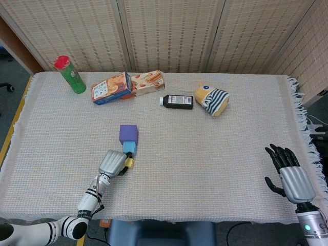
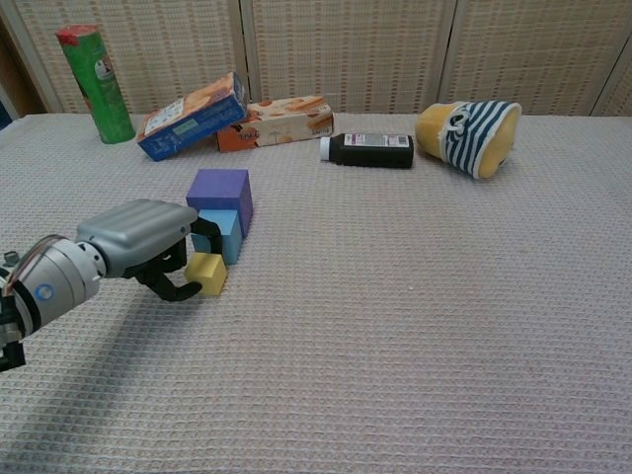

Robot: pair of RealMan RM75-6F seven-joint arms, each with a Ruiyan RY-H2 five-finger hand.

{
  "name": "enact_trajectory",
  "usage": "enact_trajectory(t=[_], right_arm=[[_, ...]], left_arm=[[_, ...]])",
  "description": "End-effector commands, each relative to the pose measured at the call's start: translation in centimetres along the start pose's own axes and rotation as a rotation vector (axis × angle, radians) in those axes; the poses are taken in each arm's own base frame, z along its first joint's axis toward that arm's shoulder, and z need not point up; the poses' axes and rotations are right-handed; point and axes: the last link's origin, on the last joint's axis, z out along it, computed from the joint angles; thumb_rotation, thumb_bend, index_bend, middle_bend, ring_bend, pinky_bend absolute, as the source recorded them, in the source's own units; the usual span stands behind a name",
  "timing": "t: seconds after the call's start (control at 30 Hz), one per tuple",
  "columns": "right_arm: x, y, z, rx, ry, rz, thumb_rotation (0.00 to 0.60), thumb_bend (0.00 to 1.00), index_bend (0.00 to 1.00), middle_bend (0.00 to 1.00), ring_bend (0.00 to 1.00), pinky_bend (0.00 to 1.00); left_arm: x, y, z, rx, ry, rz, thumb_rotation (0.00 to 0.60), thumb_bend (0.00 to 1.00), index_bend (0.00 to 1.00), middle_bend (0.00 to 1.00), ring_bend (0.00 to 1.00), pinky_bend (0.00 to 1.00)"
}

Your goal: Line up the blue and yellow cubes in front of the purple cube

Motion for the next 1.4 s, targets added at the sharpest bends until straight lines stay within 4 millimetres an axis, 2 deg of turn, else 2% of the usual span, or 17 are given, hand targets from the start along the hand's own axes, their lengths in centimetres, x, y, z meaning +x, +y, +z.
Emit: enact_trajectory(t=[0.03, 0.93, 1.17, 1.4], right_arm=[[0.01, 0.00, -0.02, 0.000, 0.000, 0.000, 0.600, 0.10, 0.00, 0.00, 0.00, 0.00], [0.04, -0.03, -0.11, 0.002, -0.002, -0.001, 0.600, 0.10, 0.00, 0.00, 0.00, 0.00], [0.12, -0.03, -0.19, 0.002, 0.003, 0.000, 0.600, 0.10, 0.00, 0.00, 0.00, 0.00], [0.07, -0.04, -0.16, 0.003, 0.000, 0.000, 0.600, 0.10, 0.00, 0.00, 0.00, 0.00]], left_arm=[[0.01, 0.00, -0.04, -0.001, 0.001, 0.001, 0.600, 0.36, 0.48, 1.00, 1.00, 1.00], [0.05, -0.08, -0.35, -0.009, 0.010, -0.002, 0.600, 0.34, 0.41, 1.00, 1.00, 1.00], [-0.13, -0.10, -0.27, -0.008, 0.002, -0.004, 0.600, 0.33, 0.34, 1.00, 1.00, 1.00], [0.01, -0.04, -0.50, -0.014, 0.007, -0.003, 0.600, 0.33, 0.33, 1.00, 1.00, 1.00]])
